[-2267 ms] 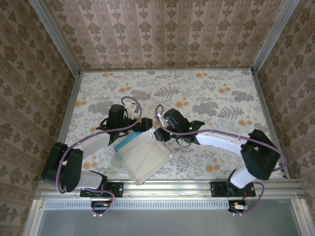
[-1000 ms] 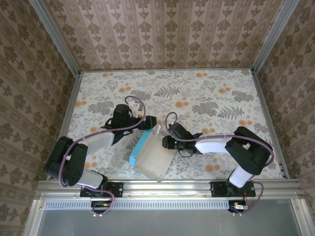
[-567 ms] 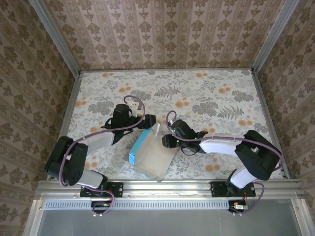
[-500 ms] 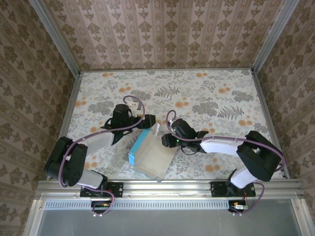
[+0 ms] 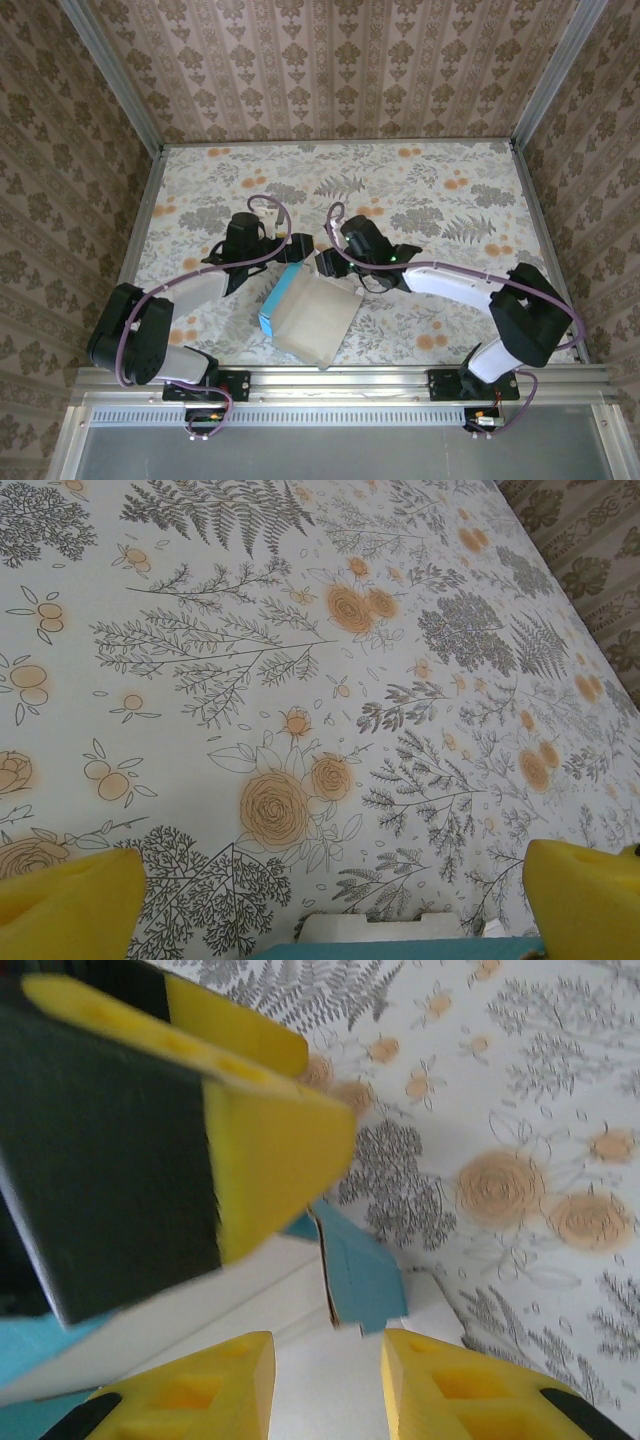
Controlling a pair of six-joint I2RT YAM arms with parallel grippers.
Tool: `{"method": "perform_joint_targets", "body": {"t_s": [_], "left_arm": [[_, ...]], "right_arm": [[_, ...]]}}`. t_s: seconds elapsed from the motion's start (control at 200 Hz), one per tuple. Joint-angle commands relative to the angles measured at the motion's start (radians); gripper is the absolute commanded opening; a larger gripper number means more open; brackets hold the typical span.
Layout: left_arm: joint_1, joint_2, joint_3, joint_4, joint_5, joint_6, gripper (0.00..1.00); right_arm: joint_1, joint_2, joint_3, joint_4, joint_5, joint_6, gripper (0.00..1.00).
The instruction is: Fold the paper box
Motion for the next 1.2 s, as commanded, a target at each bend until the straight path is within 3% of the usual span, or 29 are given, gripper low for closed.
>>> {"method": "perform_joint_targets", "body": {"t_s": [0.0, 0.58, 0.865, 1.195], "left_arm": [[0.007, -0.015, -0.02, -0.027, -0.012, 0.011, 0.97], [0.013, -0.016, -0.022, -0.02, 0.001, 0.002, 0.97], [0.013, -0.007, -0.016, -0.011, -0.004, -0.007, 0.97], [0.012, -0.013, -0.022, -0.029, -0.028, -0.005, 0.97]], "right_arm": [[-0.004, 0.044, 0.053, -0.051, -0.006, -0.062, 0.35], [-0.008, 0.12, 0.117, -0.055, 0.024, -0.093, 0.19], [0.035, 0.094, 0.145, -0.138, 0.144, -0.124, 0.08], [0.084, 0.106, 0.156, -0.169, 0.226, -0.11, 0.08]]}}
